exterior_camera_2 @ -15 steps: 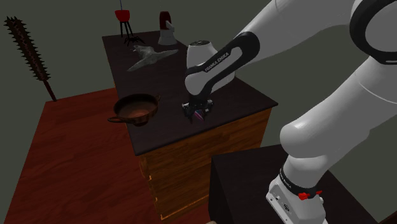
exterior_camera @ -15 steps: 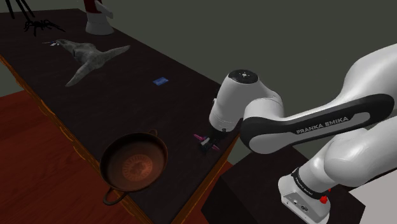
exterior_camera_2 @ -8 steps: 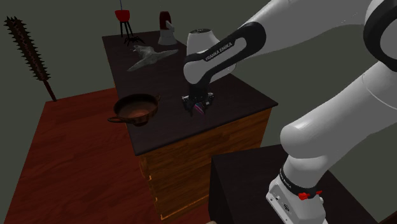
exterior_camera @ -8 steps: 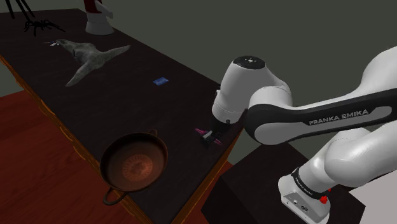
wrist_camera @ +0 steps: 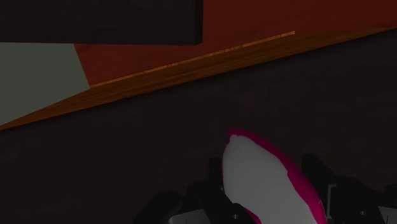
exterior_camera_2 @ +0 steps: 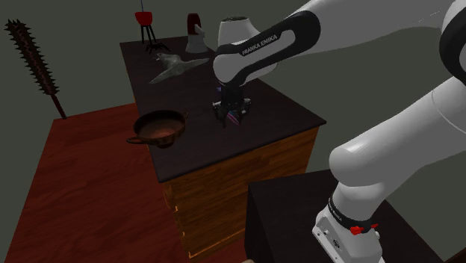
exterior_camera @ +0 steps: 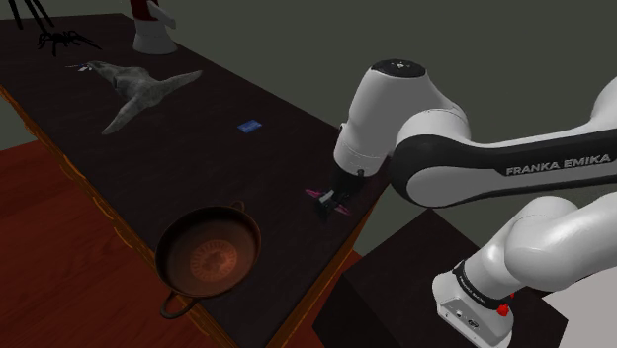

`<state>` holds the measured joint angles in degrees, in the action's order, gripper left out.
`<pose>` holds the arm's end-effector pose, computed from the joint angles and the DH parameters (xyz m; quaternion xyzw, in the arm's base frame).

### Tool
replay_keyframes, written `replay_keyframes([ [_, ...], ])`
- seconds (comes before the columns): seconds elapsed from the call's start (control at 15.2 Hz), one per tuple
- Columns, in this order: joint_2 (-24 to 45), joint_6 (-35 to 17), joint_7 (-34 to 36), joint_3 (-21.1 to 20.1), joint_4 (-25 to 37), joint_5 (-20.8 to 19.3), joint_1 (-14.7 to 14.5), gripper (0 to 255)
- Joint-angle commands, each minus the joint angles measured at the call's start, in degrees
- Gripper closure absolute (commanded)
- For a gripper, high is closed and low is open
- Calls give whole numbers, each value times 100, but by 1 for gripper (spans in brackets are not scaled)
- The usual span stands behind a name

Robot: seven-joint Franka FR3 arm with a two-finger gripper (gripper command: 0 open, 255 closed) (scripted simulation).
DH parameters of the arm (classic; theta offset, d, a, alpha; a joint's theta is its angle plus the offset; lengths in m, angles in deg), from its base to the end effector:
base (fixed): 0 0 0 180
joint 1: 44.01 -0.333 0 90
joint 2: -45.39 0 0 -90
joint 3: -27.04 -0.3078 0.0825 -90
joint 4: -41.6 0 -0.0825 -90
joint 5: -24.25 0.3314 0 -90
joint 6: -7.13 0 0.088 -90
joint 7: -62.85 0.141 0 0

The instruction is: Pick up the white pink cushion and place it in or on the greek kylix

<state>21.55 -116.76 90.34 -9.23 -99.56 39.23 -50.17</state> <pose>0.2792 0.2815 0.4057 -0.9987 -0.0418 -0.0296 0.0071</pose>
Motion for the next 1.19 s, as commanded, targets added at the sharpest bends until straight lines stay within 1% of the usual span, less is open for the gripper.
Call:
replay_keyframes([
  [0.0, -82, 195, -20, 56, 114, 2, -9, 255],
  [0.86, -390, 1264, -67, 330, 882, -53, -11, 255],
  [0.92, -393, 1280, -68, 334, 895, -54, -11, 255],
  [1.12, 214, 1172, 411, -106, 1417, -255, 101, 255],
])
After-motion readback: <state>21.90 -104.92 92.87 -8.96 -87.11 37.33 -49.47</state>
